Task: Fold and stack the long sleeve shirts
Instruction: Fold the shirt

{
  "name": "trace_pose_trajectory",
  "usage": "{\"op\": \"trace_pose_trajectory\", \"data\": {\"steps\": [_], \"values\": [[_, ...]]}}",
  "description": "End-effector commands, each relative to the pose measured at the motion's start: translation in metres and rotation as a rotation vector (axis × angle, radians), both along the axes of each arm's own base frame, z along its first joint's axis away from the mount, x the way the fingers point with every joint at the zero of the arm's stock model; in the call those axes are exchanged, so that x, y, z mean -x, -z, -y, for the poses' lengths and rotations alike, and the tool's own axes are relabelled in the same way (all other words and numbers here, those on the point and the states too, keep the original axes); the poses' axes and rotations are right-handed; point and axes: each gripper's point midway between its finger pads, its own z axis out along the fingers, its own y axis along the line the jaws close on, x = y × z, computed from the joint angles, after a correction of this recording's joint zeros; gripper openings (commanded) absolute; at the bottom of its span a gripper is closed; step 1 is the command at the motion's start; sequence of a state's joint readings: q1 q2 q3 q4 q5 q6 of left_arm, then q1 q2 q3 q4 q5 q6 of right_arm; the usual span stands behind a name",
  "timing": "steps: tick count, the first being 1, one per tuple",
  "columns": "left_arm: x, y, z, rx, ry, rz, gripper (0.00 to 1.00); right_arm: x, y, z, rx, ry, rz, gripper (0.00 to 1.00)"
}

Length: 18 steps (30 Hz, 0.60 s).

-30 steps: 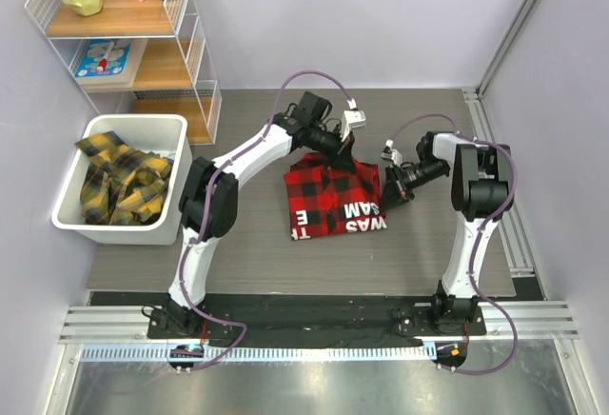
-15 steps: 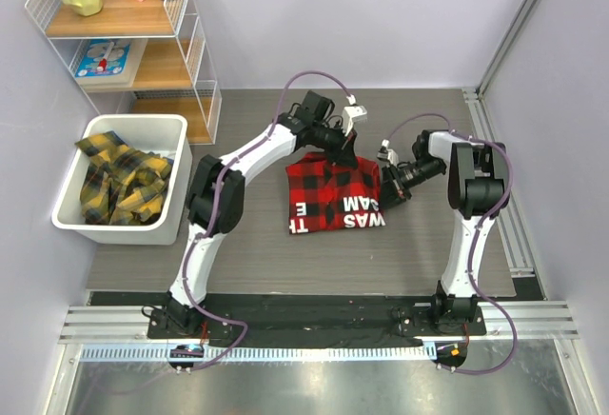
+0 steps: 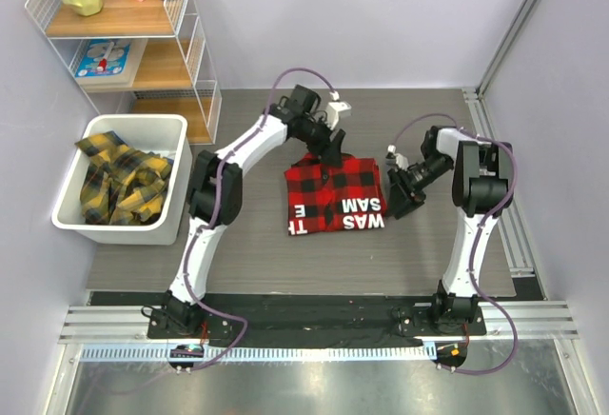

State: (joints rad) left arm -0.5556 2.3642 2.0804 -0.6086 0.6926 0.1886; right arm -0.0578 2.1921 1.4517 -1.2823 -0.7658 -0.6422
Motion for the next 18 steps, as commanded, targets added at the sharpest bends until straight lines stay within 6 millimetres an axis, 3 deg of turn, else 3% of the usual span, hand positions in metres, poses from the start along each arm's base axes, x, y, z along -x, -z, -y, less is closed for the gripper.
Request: {"op": "trace_pose_trajectory", "data": {"steps": [1,2,4,6,8,10,12,14,15,18], "values": [[0.018,-0.069,-0.055,0.000,0.034,-0.024,0.63,-0.033,-0.045,0.020,0.072,-0.053,0.229,0.61],[0.021,-0.072,-0.068,-0.015,0.035,-0.029,0.63,-0.041,-0.052,0.019,0.070,-0.034,0.255,0.63],[0.035,-0.058,-0.084,-0.063,0.061,-0.063,0.64,-0.071,-0.070,0.016,0.070,0.016,0.367,0.76],[0.045,-0.046,-0.101,-0.104,0.047,-0.104,0.66,-0.100,-0.083,0.008,0.052,0.090,0.446,0.79],[0.044,-0.040,-0.108,-0.115,0.035,-0.099,0.68,-0.124,-0.095,-0.001,0.051,0.146,0.498,0.88],[0.045,-0.028,-0.112,-0.135,0.030,-0.109,0.69,-0.148,-0.101,-0.008,0.044,0.160,0.567,0.89],[0.041,-0.022,-0.112,-0.132,0.032,-0.094,0.70,-0.156,-0.100,-0.021,0.035,0.144,0.575,0.90],[0.037,-0.014,-0.113,-0.144,0.030,-0.078,0.71,-0.164,-0.091,-0.020,0.056,0.132,0.580,0.90],[0.034,-0.009,-0.113,-0.147,0.033,-0.070,0.71,-0.165,-0.084,-0.034,0.074,0.083,0.606,0.91],[0.030,0.002,-0.117,-0.170,0.054,-0.046,0.71,-0.169,-0.070,-0.037,0.091,0.059,0.623,0.91]]}}
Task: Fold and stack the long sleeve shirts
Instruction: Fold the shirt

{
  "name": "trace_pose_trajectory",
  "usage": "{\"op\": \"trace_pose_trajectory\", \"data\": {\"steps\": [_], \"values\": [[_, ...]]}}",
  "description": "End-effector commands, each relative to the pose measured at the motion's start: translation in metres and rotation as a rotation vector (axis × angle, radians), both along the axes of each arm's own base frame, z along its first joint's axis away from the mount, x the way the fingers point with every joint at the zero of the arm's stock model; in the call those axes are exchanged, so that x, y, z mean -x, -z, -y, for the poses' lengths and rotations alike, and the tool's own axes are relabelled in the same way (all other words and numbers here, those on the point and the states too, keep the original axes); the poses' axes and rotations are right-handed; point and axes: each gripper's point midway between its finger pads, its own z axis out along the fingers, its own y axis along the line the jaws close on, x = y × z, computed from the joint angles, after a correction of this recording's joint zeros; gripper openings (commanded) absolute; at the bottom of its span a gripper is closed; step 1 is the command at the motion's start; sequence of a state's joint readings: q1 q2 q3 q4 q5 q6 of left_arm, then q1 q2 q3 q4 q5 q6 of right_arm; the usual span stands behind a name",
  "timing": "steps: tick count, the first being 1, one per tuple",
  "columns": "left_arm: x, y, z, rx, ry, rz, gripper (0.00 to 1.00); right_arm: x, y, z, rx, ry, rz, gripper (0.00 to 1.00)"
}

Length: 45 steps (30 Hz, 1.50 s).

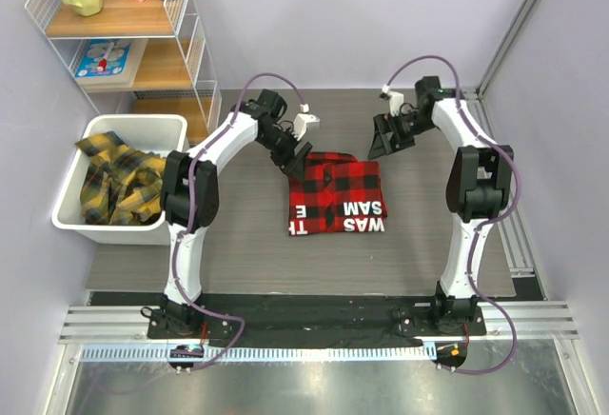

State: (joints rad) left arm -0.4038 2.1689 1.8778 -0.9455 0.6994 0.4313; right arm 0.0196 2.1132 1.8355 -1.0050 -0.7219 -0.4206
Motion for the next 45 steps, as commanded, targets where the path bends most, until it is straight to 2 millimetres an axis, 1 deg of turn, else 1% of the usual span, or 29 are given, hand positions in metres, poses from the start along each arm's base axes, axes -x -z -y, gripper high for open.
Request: {"op": "trace_pose_trajectory", "data": {"steps": [1,6,8,9,11,12,13,14,15,16,17,18,20,22,25,28,29,31,32,34,36,38,39,40,41,42,43,44,45], "values": [[-0.012,0.009,-0.002,-0.011,0.047,0.085,0.71,-0.013,0.017,-0.014,0.028,-0.023,0.037,0.91],[-0.017,0.019,-0.009,-0.052,0.027,0.103,0.70,-0.013,0.016,-0.020,-0.005,-0.046,0.051,0.90],[-0.028,0.008,-0.014,-0.030,-0.005,0.154,0.70,-0.009,0.011,-0.027,-0.044,-0.064,0.052,0.89],[-0.026,0.010,-0.016,-0.026,-0.021,0.148,0.70,-0.006,0.009,-0.029,-0.056,-0.071,0.046,0.86],[-0.035,-0.002,-0.018,0.003,-0.039,0.198,0.71,0.002,0.008,-0.033,-0.074,-0.096,0.031,0.79],[-0.033,-0.002,-0.018,0.012,-0.034,0.195,0.71,0.004,0.010,-0.035,-0.070,-0.101,0.024,0.74],[-0.033,-0.003,-0.017,0.017,-0.024,0.202,0.72,0.007,0.016,-0.034,-0.065,-0.102,0.011,0.61],[-0.032,-0.001,-0.014,0.032,-0.014,0.192,0.72,0.006,0.022,-0.029,-0.038,-0.095,0.008,0.55],[-0.034,-0.003,-0.012,0.041,-0.008,0.195,0.72,0.007,0.033,-0.028,-0.022,-0.093,-0.016,0.48],[-0.034,-0.002,-0.010,0.044,-0.001,0.189,0.72,0.006,0.039,-0.025,-0.004,-0.086,-0.025,0.31],[-0.032,0.008,-0.009,0.041,0.001,0.155,0.72,0.004,0.047,-0.016,0.026,-0.069,-0.036,0.25],[-0.034,0.006,-0.005,0.047,0.011,0.160,0.71,0.002,0.057,-0.012,0.040,-0.064,-0.051,0.15],[-0.031,0.012,0.000,0.049,0.035,0.146,0.70,-0.001,0.069,-0.002,0.093,-0.057,-0.052,0.11],[-0.027,0.013,0.010,0.053,0.059,0.148,0.69,-0.002,0.077,0.001,0.105,-0.058,-0.059,0.07],[-0.024,0.017,0.019,0.070,0.079,0.136,0.65,-0.005,0.085,-0.001,0.109,-0.058,-0.054,0.06],[-0.013,0.017,0.027,0.097,0.086,0.086,0.51,-0.004,0.090,-0.007,0.108,-0.079,-0.060,0.06],[-0.005,0.020,0.026,0.096,0.090,0.053,0.41,-0.002,0.091,-0.010,0.108,-0.089,-0.063,0.06],[0.011,0.019,0.023,0.102,0.101,0.011,0.31,0.010,0.094,-0.018,0.101,-0.121,-0.080,0.06],[0.025,0.029,0.017,0.086,0.103,-0.031,0.24,0.015,0.090,-0.020,0.095,-0.131,-0.079,0.06],[0.037,0.022,0.010,0.086,0.111,-0.018,0.20,0.035,0.091,-0.026,0.083,-0.165,-0.111,0.06],[0.059,0.029,0.001,0.070,0.119,-0.058,0.16,0.061,0.088,-0.028,0.072,-0.181,-0.151,0.06],[0.074,0.021,-0.005,0.079,0.123,-0.066,0.13,0.082,0.082,-0.031,0.050,-0.209,-0.182,0.06],[0.088,0.026,-0.011,0.069,0.125,-0.101,0.16,0.094,0.074,-0.029,0.043,-0.215,-0.184,0.07],[0.091,0.016,-0.013,0.078,0.134,-0.075,0.21,0.100,0.069,-0.030,0.037,-0.221,-0.186,0.09],[0.099,0.012,-0.015,0.082,0.142,-0.087,0.40,0.107,0.063,-0.029,0.029,-0.231,-0.193,0.14],[0.101,0.007,-0.017,0.092,0.145,-0.075,0.48,0.108,0.056,-0.029,0.026,-0.238,-0.181,0.27],[0.102,0.003,-0.020,0.096,0.132,-0.069,0.54,0.113,0.044,-0.028,0.021,-0.244,-0.192,0.33],[0.096,-0.010,-0.021,0.102,0.123,-0.008,0.60,0.111,0.035,-0.029,-0.003,-0.243,-0.189,0.41],[0.092,-0.016,-0.021,0.101,0.123,0.023,0.62,0.096,0.017,-0.030,-0.016,-0.242,-0.142,0.50]]}}
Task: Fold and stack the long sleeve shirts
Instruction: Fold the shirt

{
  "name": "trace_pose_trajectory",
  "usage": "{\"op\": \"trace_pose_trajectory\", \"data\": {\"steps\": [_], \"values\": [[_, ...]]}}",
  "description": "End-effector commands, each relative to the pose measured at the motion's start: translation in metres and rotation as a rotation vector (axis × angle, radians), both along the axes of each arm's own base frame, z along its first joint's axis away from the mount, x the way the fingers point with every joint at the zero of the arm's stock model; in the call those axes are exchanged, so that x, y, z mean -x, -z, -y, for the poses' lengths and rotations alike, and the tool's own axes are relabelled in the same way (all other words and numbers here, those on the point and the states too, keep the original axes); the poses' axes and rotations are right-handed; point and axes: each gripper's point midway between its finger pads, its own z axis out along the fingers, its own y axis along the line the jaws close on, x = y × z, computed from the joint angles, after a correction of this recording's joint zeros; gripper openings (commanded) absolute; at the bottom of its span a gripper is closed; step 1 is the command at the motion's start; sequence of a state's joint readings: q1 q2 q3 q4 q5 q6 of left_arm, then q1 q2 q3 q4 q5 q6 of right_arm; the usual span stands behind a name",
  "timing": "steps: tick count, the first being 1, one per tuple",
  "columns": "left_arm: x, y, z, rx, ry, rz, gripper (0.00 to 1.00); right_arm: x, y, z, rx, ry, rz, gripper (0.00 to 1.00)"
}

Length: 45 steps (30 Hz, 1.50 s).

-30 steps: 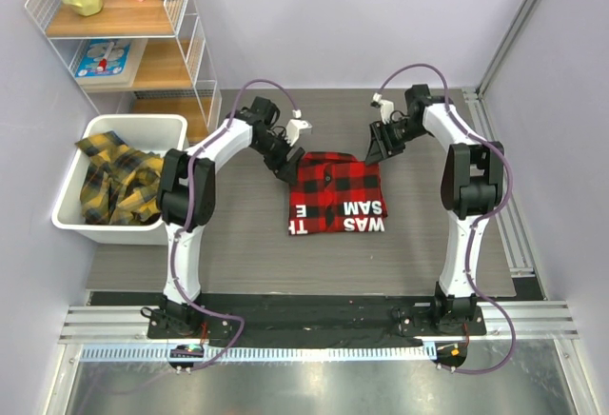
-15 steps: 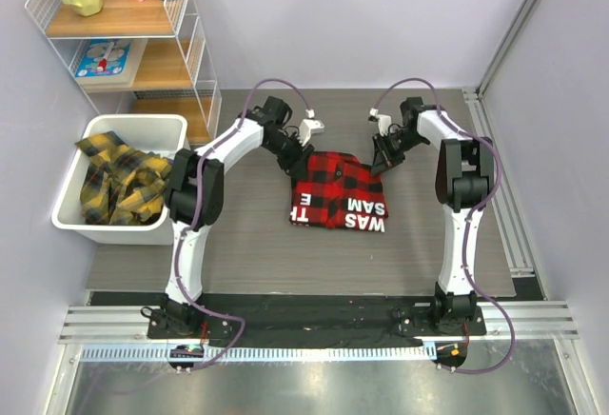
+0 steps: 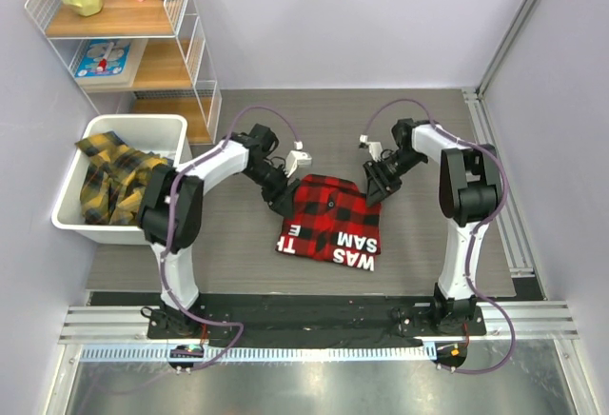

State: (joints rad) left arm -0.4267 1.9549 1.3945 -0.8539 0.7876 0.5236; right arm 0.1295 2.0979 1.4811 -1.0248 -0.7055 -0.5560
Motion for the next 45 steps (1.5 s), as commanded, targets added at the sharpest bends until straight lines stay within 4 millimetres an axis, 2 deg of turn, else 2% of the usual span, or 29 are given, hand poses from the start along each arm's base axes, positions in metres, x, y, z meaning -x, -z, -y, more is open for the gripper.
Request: {"op": "trace_pose_trajectory", "data": {"steps": [1,2,3,4,5,6,7,8,9,11,12,13,15,16,18,22,24,29,31,32,33,34,36,41,42,43,45], "values": [[-0.021,-0.064,0.005,0.100,0.007,0.205,0.63,-0.021,-0.070,-0.002,-0.101,-0.017,0.109,0.51],[-0.028,-0.072,0.005,0.102,0.010,0.247,0.63,-0.022,-0.081,0.001,-0.126,0.005,0.082,0.52],[-0.036,-0.076,0.005,0.091,0.006,0.279,0.64,-0.040,-0.098,0.000,-0.149,0.022,0.127,0.53],[-0.051,-0.092,0.010,0.105,0.004,0.337,0.64,-0.047,-0.100,0.001,-0.165,0.042,0.114,0.53],[-0.058,-0.097,0.014,0.114,0.017,0.365,0.64,-0.056,-0.103,0.001,-0.179,0.061,0.122,0.54],[-0.064,-0.094,0.018,0.108,0.024,0.365,0.65,-0.068,-0.113,-0.002,-0.192,0.082,0.146,0.53],[-0.070,-0.096,0.022,0.110,0.033,0.379,0.65,-0.076,-0.114,-0.005,-0.205,0.086,0.162,0.52],[-0.076,-0.109,0.035,0.134,0.055,0.417,0.65,-0.083,-0.108,-0.008,-0.222,0.100,0.140,0.50],[-0.076,-0.099,0.041,0.136,0.089,0.399,0.65,-0.090,-0.115,-0.017,-0.254,0.099,0.153,0.46],[-0.077,-0.101,0.061,0.153,0.144,0.426,0.65,-0.096,-0.110,-0.030,-0.285,0.113,0.111,0.40],[-0.078,-0.100,0.068,0.163,0.170,0.441,0.65,-0.095,-0.107,-0.036,-0.294,0.109,0.094,0.37],[-0.077,-0.090,0.077,0.173,0.195,0.423,0.65,-0.092,-0.106,-0.047,-0.314,0.098,0.073,0.35],[-0.073,-0.093,0.096,0.202,0.234,0.430,0.64,-0.086,-0.094,-0.057,-0.323,0.081,0.032,0.29],[-0.069,-0.082,0.102,0.210,0.251,0.393,0.64,-0.081,-0.090,-0.068,-0.327,0.056,0.026,0.28],[-0.054,-0.076,0.114,0.224,0.305,0.367,0.63,-0.075,-0.077,-0.076,-0.326,0.045,-0.011,0.27],[-0.038,-0.050,0.123,0.194,0.378,0.359,0.63,-0.068,-0.056,-0.092,-0.321,0.017,-0.039,0.25],[-0.039,-0.038,0.123,0.174,0.379,0.353,0.60,-0.066,-0.048,-0.096,-0.310,0.006,-0.048,0.25],[-0.041,-0.023,0.115,0.120,0.374,0.346,0.43,-0.062,-0.021,-0.096,-0.256,-0.012,-0.055,0.24],[-0.039,-0.024,0.113,0.117,0.381,0.346,0.34,-0.062,-0.012,-0.094,-0.237,-0.014,-0.058,0.24],[-0.038,-0.025,0.112,0.112,0.379,0.346,0.33,-0.062,-0.008,-0.093,-0.229,-0.017,-0.059,0.24],[-0.044,-0.029,0.113,0.112,0.369,0.380,0.33,-0.062,-0.005,-0.092,-0.219,-0.021,-0.057,0.24],[-0.046,-0.029,0.112,0.107,0.356,0.392,0.47,-0.062,-0.003,-0.091,-0.216,-0.030,-0.049,0.23],[-0.047,-0.024,0.111,0.098,0.338,0.404,0.58,-0.060,0.000,-0.091,-0.208,-0.037,-0.048,0.23],[-0.055,-0.008,0.109,0.053,0.326,0.396,0.64,-0.053,0.002,-0.088,-0.204,-0.063,-0.047,0.22],[-0.057,-0.009,0.109,0.054,0.329,0.400,0.61,-0.053,0.003,-0.087,-0.202,-0.062,-0.048,0.22],[-0.056,-0.012,0.109,0.059,0.332,0.400,0.44,-0.053,0.004,-0.088,-0.197,-0.066,-0.048,0.22],[-0.053,-0.025,0.111,0.113,0.328,0.394,0.25,-0.053,0.004,-0.087,-0.197,-0.070,-0.044,0.22]]}}
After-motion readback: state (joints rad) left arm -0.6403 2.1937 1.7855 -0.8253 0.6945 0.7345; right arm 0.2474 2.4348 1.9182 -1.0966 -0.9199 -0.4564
